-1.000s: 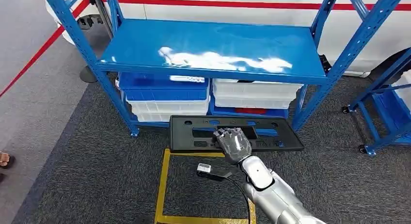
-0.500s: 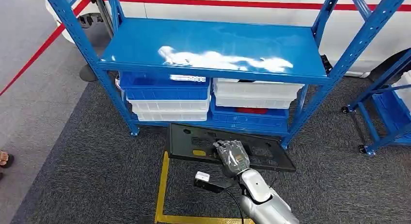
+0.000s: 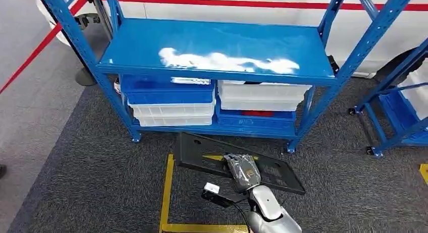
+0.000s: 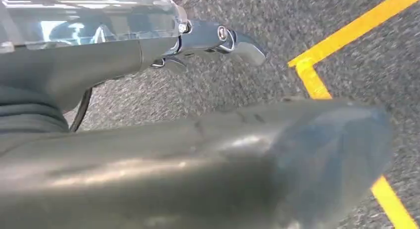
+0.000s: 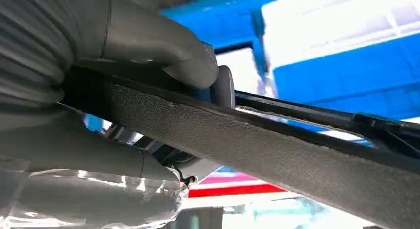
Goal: Take the parts from the cabinet and place them on the table.
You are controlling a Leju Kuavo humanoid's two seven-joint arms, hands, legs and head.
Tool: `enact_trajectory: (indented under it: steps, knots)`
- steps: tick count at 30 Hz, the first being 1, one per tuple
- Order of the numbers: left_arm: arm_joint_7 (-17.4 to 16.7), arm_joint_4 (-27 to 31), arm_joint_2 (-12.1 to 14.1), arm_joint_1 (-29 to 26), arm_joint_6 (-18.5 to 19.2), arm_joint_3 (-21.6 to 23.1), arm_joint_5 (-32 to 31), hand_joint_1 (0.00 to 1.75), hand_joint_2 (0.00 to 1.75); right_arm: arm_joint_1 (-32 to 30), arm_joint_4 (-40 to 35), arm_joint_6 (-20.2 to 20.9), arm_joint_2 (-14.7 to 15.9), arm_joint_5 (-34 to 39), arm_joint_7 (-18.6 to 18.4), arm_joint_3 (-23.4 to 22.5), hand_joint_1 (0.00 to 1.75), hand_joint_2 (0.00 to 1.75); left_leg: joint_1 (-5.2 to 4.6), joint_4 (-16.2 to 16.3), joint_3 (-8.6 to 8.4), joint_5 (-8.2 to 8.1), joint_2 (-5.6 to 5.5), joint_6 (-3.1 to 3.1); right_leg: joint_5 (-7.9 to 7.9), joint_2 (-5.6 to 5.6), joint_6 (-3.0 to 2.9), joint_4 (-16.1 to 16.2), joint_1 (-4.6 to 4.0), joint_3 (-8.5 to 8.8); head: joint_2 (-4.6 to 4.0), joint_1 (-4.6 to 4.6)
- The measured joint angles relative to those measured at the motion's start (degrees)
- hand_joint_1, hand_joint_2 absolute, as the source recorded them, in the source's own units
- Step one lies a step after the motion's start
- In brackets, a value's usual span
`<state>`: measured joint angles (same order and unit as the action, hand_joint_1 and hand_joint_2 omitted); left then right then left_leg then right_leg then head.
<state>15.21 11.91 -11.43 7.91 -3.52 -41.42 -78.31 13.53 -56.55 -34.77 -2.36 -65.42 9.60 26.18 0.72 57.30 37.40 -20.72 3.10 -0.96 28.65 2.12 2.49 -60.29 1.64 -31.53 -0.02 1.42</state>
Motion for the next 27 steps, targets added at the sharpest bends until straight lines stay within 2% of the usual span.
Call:
enact_trajectory:
  steps: [1, 3, 5, 6, 7, 8, 10, 11, 12, 13, 14, 15, 16, 17, 19, 20, 21, 22, 23, 24, 25, 26, 27]
  knots:
    - [-0.4, 0.0, 0.0, 0.0, 0.0, 0.0, 0.2, 0.0, 0.0, -0.1, -0.3, 0.0, -0.2, 0.4, 0.0, -0.2, 1.75, 1.75, -0.31, 0.5, 0.08, -0.24, 0.2, 0.46, 0.22, 2.17, -0.59, 1.7, -0.12, 0.73, 0.0, 0.02]
    - [-0.8, 0.0, 0.0, -0.3, -0.1, 0.0, 0.8, 0.0, 0.0, -0.5, -0.8, 0.0, -0.5, 0.8, 0.2, -0.5, 1.75, 1.75, -0.38, 0.8, -0.06, -0.36, 0.92, 1.38, -0.2, 0.66, -1.52, 1.6, -0.41, 0.24, 0.0, 0.02]
    - [-1.2, 0.0, 0.0, -0.4, -0.1, -0.1, 1.1, 0.0, 0.0, -0.9, -1.0, -0.1, -0.6, 0.9, 0.2, -0.9, 1.75, 1.75, -0.07, 0.4, -0.28, 0.16, 1.95, 2.26, -0.71, -0.29, -2.47, 1.6, -0.74, -0.12, 0.0, 0.0]
    - [-1.3, 0.0, 0.0, -0.4, 0.0, -0.1, 1.1, 0.0, 0.0, -1.2, -1.3, -0.1, -0.7, 0.9, 0.2, -1.1, 1.75, 1.75, 0.13, 0.6, 0.21, -0.05, 1.94, 2.57, -1.39, -0.83, -3.1, 2.1, -0.4, -0.08, 0.0, 0.0]
    - [-1.5, 0.0, 0.0, -0.5, 0.3, -0.1, 1.2, 0.0, 0.0, -1.4, -1.7, -0.1, -0.8, 0.9, 0.1, -1.4, 1.75, 1.75, 0.34, 2.3, 0.62, -2.15, -0.03, 2.89, -1.75, -1.24, -3.42, 2.1, -0.41, -0.36, 0.0, 0.0]
    - [-1.7, 0.0, 0.0, -0.6, 0.4, -0.1, 1.2, 0.0, 0.0, -1.4, -1.9, -0.1, -0.8, 0.9, 0.0, -1.5, 1.75, 1.75, 0.43, 5.8, 1.79, -4.99, -1.2, 3.01, -2.0, -1.8, -3.67, 2.1, -0.39, -0.7, 0.0, 0.02]
    - [-2.2, 0.0, 0.0, -0.9, 0.6, -0.1, 1.3, 0.0, 0.0, -2.0, -2.7, -0.1, -0.8, 0.6, -0.1, -1.6, 1.75, 1.75, 0.42, 15.2, 5.02, -9.92, -2.33, 3.28, -2.33, -2.93, -3.98, 2.0, -0.61, -1.14, 0.0, 0.02]
    - [-2.6, 0.0, 0.0, -0.9, 0.6, -0.1, 1.3, 0.0, 0.0, -2.4, -3.2, -0.1, -0.8, 0.5, -0.2, -1.8, 1.75, 1.75, 0.42, 19.0, 6.22, -11.26, -2.53, 3.26, -2.42, -3.64, -4.04, 1.9, -0.83, -1.4, 0.0, 0.0]
    - [-2.8, 0.0, 0.0, -0.9, 0.7, -0.1, 1.3, 0.0, 0.0, -2.9, -3.5, -0.1, -0.8, 0.5, -0.3, -2.0, 1.75, 1.75, 0.4, 19.2, 6.01, -10.85, -2.58, 3.09, -2.44, -4.31, -4.02, 1.8, -0.98, -1.53, 0.0, 0.0]
    - [-3.0, 0.0, 0.0, -0.9, 0.7, -0.1, 1.3, 0.0, 0.0, -3.4, -4.0, -0.1, -0.8, 0.5, -0.4, -2.2, 1.75, 1.75, 0.35, 16.7, 4.24, -9.31, -2.64, 2.78, -2.44, -5.0, -4.02, 1.6, -1.11, -1.59, 0.0, 0.0]
    - [-3.1, 0.0, 0.1, -0.9, 0.7, -0.1, 1.3, 0.0, 0.0, -3.7, -4.5, -0.1, -0.8, 0.5, -0.5, -2.5, 1.75, 1.75, 0.29, 11.8, 1.34, -7.1, -2.96, 2.33, -2.44, -5.83, -4.01, 1.6, -1.24, -1.56, 0.0, 0.0]
    - [-3.1, 0.0, 0.1, -0.9, 0.8, -0.1, 1.3, 0.0, 0.0, -3.8, -4.8, -0.1, -0.8, 0.4, -0.5, -2.6, 1.75, 1.75, 0.14, 5.8, -1.9, -4.81, -4.14, 1.72, -2.47, -6.63, -3.95, 1.5, -1.38, -1.48, 0.0, 0.0]
    - [-3.2, 0.0, 0.2, -0.8, 0.8, -0.1, 1.3, 0.0, 0.0, -4.0, -5.3, -0.1, -0.8, 0.3, -0.6, -2.7, 1.75, 1.75, 0.24, 1.9, -3.82, -4.83, -6.97, 0.87, -2.49, -7.14, -3.91, 1.6, -1.09, -1.52, 0.0, 0.0]
    - [-3.2, 0.0, 0.5, -0.9, 1.0, -0.1, 1.3, 0.0, 0.0, -4.0, -5.8, -0.2, -0.8, 0.3, -0.8, -2.9, 1.75, 1.75, 0.28, 1.1, -4.45, -4.73, -7.5, 1.01, -2.71, -7.75, -3.45, 1.3, -1.32, -1.88, 0.0, 0.0]
    - [-3.4, 0.0, 0.4, -0.8, 1.0, -0.1, 1.7, 0.0, 0.0, -4.8, -6.7, -0.1, -0.9, 0.1, -1.0, -3.1, 1.75, 1.75, -0.24, 1.1, -4.45, -4.82, -6.42, 0.99, -2.93, -8.82, -2.63, 1.5, -0.55, -2.22, 0.0, 0.02]
    - [-3.6, 0.0, 0.4, -0.8, 1.0, -0.1, 1.9, 0.0, 0.0, -5.2, -7.3, 0.0, -0.9, 0.1, -1.0, -3.3, 1.75, 1.75, -0.29, 1.0, -4.5, -4.8, -6.0, 0.93, -3.15, -9.31, -2.2, 1.9, -0.45, -2.26, 0.0, 0.0]
    - [-3.7, 0.0, 0.4, -0.8, 1.0, -0.1, 1.9, 0.0, 0.0, -5.5, -7.7, 0.1, -0.8, -0.1, -1.0, -3.4, 1.75, 1.75, 0.16, -0.1, -4.79, -4.32, -5.22, 0.55, -3.26, -9.79, -1.68, 2.1, -0.91, -2.29, 0.0, 0.0]
    - [-3.8, 0.0, 0.4, -0.8, 0.9, -0.2, 2.0, 0.0, 0.0, -5.8, -8.0, 0.1, -0.8, -0.3, -1.0, -3.7, 1.75, 1.75, 0.33, -0.9, -5.18, -3.87, -4.29, 0.29, -2.55, -6.36, -1.62, 1.2, -0.94, -2.54, 0.0, 0.0]
    - [-3.8, 0.0, 0.5, -0.9, 0.9, -0.2, 2.0, 0.0, 0.0, -5.7, -8.4, 0.2, -0.8, -0.5, -1.0, -3.9, 1.75, 1.75, 0.29, -1.1, -5.24, -3.76, -3.75, -0.08, -0.85, -3.76, -1.48, -0.8, -1.05, -3.54, 0.0, -0.02]
    - [-3.9, 0.0, 0.5, -0.9, 0.9, -0.2, 2.0, 0.0, 0.0, -5.5, -8.7, 0.2, -0.8, -0.6, -1.1, -4.0, 1.75, 1.75, 0.2, -1.1, -5.14, -3.75, -2.99, -0.12, 1.59, -2.83, -1.23, -4.9, -0.89, -5.58, 0.0, 0.0]
    - [-4.0, 0.0, 0.5, -1.0, 0.9, -0.2, 2.0, 0.0, 0.0, -5.6, -8.9, 0.3, -0.8, -0.7, -1.2, -4.1, 1.75, 1.75, 0.18, -1.1, -5.05, -3.76, -2.24, -0.12, 3.67, -2.67, -0.98, -9.6, -0.74, -7.77, 0.0, 0.0]
    - [-4.1, 0.0, 0.5, -1.1, 0.9, -0.2, 2.0, 0.0, 0.0, -5.8, -9.0, 0.3, -0.8, -0.8, -1.2, -4.2, 1.75, 1.75, 0.19, -1.1, -4.97, -3.78, -1.5, -0.15, 5.01, -2.66, -0.69, -13.5, -0.59, -9.66, 0.0, 0.0]
    - [-4.3, 0.0, 0.5, -1.1, 0.9, -0.3, 1.9, 0.0, 0.0, -6.1, -9.1, 0.4, -0.8, -0.9, -1.3, -4.3, 1.75, 1.75, 0.2, -1.0, -4.9, -3.78, -0.74, -0.14, 5.07, -2.63, -0.36, -15.5, -0.33, -10.64, 0.0, 0.0]
